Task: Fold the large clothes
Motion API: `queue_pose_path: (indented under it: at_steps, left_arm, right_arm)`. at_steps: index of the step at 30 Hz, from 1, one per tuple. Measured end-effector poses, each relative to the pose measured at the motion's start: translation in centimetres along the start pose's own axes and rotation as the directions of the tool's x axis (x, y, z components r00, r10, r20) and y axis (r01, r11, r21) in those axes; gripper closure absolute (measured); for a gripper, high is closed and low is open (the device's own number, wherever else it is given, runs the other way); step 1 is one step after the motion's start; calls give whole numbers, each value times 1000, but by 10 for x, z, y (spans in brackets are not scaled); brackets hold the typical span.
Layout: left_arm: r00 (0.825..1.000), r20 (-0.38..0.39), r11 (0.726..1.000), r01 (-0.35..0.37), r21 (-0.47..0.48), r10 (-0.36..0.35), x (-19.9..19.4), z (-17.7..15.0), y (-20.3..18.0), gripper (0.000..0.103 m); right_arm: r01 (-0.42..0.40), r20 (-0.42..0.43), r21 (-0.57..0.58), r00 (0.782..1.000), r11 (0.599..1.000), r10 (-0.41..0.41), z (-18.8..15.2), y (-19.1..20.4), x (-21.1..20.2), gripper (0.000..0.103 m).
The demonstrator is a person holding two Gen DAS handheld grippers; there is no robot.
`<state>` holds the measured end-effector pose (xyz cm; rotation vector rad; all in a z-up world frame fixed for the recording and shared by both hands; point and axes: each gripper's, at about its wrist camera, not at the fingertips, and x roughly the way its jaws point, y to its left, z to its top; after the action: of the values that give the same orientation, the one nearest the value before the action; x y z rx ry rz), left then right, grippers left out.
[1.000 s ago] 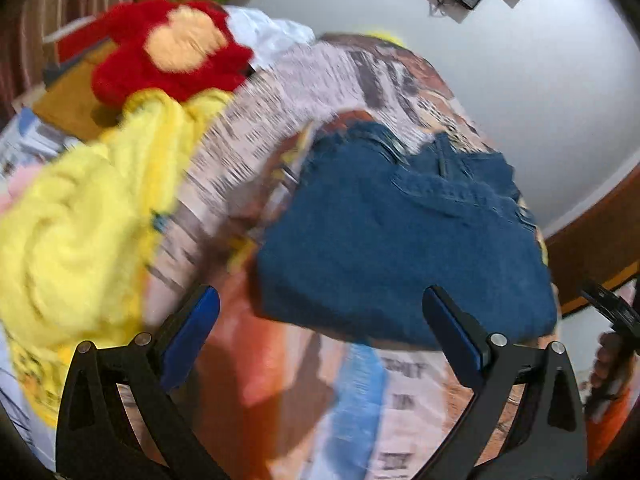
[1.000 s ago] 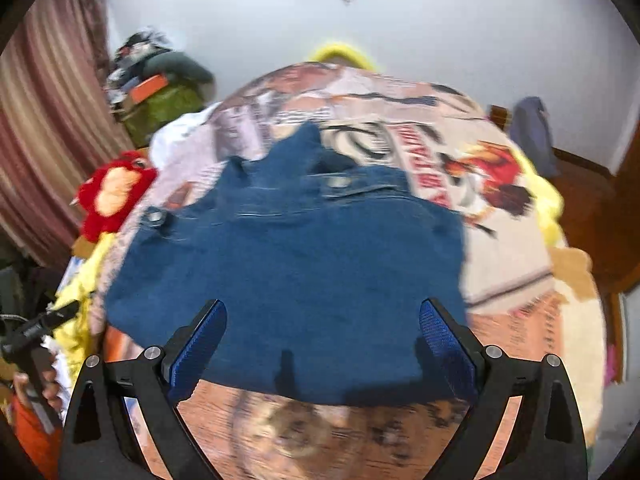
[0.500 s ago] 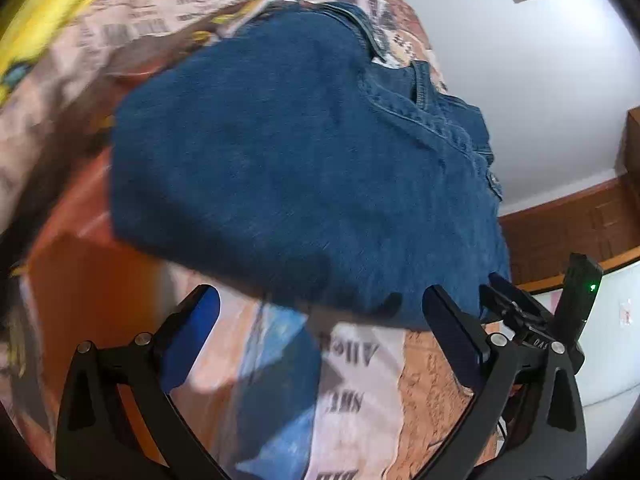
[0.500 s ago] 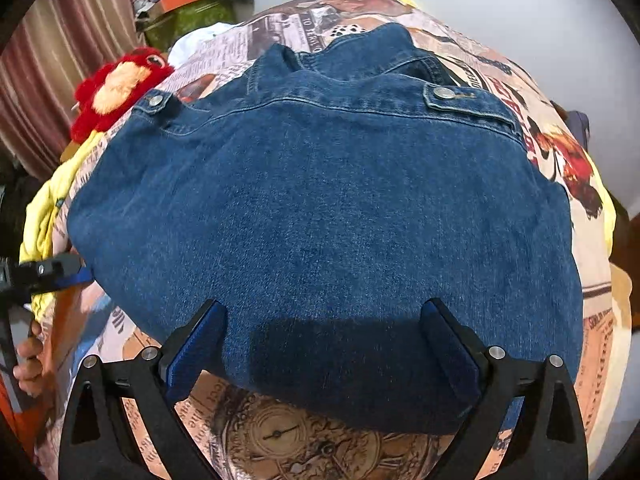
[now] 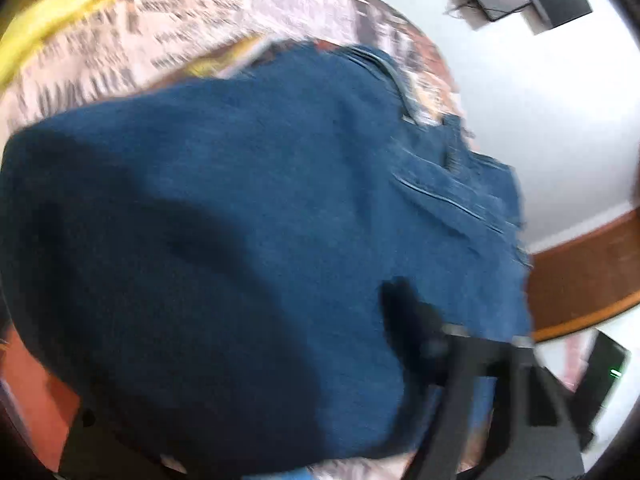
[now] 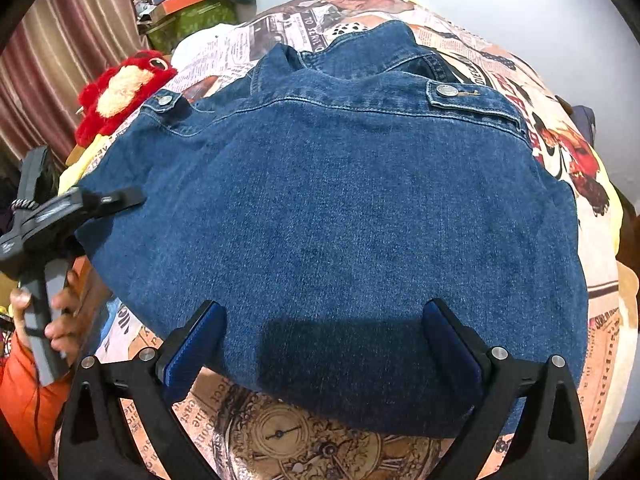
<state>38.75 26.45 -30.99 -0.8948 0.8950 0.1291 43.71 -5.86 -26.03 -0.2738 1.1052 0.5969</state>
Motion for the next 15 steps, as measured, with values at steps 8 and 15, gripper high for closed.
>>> queue_pose_path:
  at_steps: [8,15]
  left_arm:
    - [990,140,995,-39,95,25,-53,7,-33,67]
    - [948,318,963,-73,261,-14,-134,0,-83,69]
  right_arm:
    - [-28,-25,68,999,997,29,8,-4,-16,3]
    - [-58,35,56,998,997,56,31,21,-36,3]
